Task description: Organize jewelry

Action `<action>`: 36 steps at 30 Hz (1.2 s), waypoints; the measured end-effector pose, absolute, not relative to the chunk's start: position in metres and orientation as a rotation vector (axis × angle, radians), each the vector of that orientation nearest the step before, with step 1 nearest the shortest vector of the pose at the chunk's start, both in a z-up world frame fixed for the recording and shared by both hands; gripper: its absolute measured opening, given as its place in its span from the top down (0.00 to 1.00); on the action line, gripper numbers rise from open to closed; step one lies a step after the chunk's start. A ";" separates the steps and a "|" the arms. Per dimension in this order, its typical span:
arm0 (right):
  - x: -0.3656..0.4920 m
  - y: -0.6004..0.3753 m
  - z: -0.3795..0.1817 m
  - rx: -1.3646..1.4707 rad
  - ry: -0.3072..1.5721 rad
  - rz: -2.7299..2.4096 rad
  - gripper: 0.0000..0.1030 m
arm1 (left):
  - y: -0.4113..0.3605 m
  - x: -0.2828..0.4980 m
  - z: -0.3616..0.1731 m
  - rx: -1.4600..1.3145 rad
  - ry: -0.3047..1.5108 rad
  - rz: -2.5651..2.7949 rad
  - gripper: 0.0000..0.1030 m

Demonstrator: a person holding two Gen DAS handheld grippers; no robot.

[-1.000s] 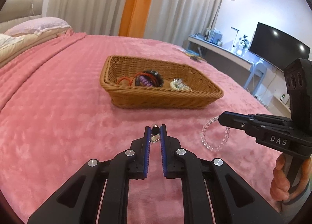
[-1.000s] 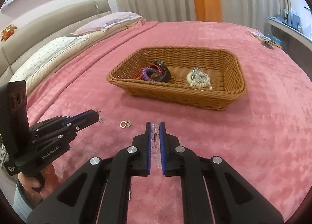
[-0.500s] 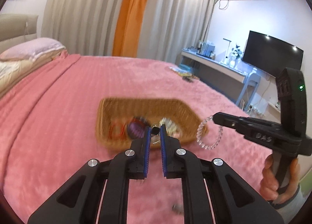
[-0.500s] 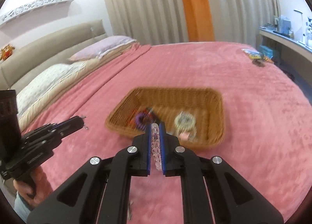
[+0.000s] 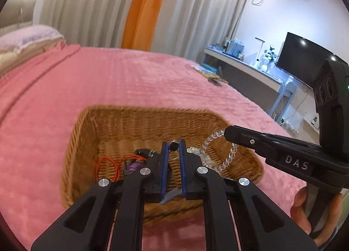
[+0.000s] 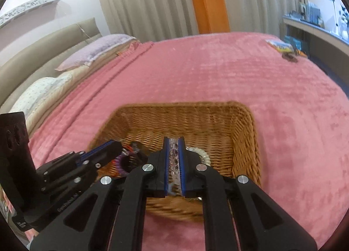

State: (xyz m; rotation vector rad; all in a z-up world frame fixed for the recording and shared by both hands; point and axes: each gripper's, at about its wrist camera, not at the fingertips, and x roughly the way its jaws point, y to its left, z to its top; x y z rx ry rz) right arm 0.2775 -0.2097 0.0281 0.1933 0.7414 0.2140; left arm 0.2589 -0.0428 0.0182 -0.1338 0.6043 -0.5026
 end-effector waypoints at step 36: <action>0.082 -0.140 -0.011 0.067 0.823 0.254 0.59 | 0.044 0.084 0.027 -0.178 0.576 -0.429 0.46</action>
